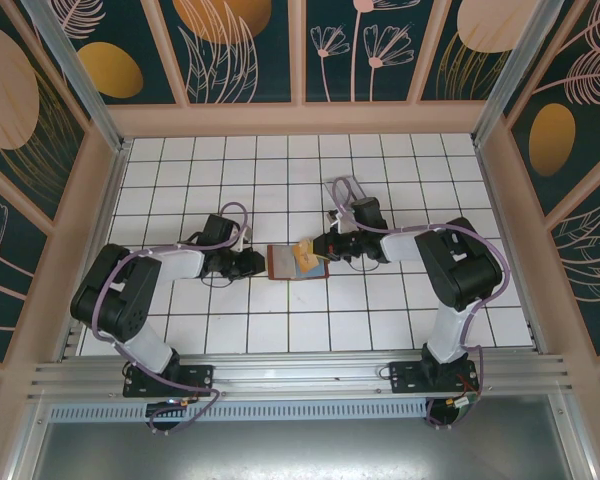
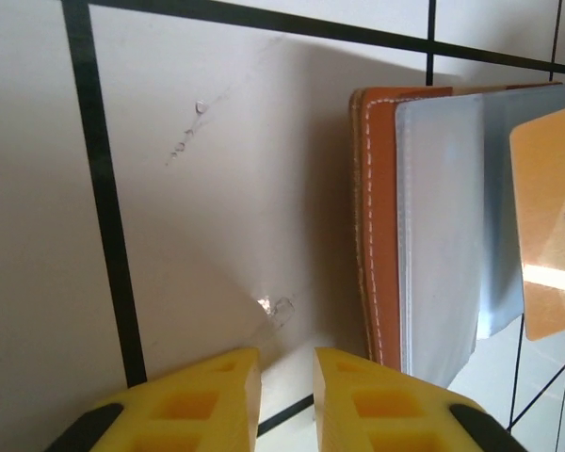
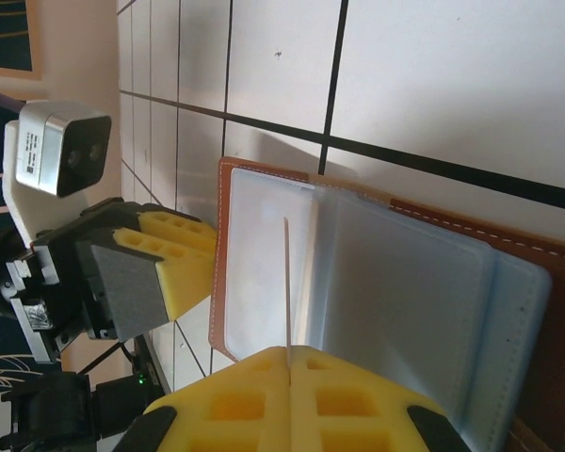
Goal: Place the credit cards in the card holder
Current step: Insert the card into the card holder.
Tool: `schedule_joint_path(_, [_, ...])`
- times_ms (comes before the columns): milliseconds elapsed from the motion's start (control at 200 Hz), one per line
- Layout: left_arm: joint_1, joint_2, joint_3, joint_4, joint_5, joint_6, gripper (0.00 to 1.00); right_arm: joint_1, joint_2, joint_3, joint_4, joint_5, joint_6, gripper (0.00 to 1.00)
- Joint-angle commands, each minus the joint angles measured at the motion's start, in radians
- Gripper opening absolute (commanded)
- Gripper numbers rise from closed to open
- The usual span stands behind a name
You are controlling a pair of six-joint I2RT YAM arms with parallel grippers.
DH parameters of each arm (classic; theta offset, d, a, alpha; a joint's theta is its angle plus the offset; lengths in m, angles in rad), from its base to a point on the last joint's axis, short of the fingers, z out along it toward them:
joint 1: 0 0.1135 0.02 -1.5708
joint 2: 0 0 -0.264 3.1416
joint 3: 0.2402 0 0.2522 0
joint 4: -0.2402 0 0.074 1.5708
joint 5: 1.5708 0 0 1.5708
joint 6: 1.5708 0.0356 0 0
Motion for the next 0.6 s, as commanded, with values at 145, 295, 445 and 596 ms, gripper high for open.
schedule_joint_path(145, [-0.006, 0.039, 0.035, -0.021, 0.000, 0.013, 0.25, -0.010, 0.015, -0.065, 0.095, 0.008, 0.033, 0.00])
schedule_joint_path(295, [-0.006, 0.050, 0.040, -0.023, 0.004, 0.014, 0.26, -0.007, 0.023, -0.073, 0.111, 0.012, 0.041, 0.00])
schedule_joint_path(445, [-0.006, 0.049, 0.032, -0.004, 0.003, -0.003, 0.25, 0.006, 0.046, -0.045, 0.135, -0.014, 0.053, 0.00])
schedule_joint_path(596, [-0.006, 0.039, 0.039, -0.002, 0.011, -0.021, 0.24, 0.005, 0.055, -0.039, 0.170, -0.039, 0.073, 0.00])
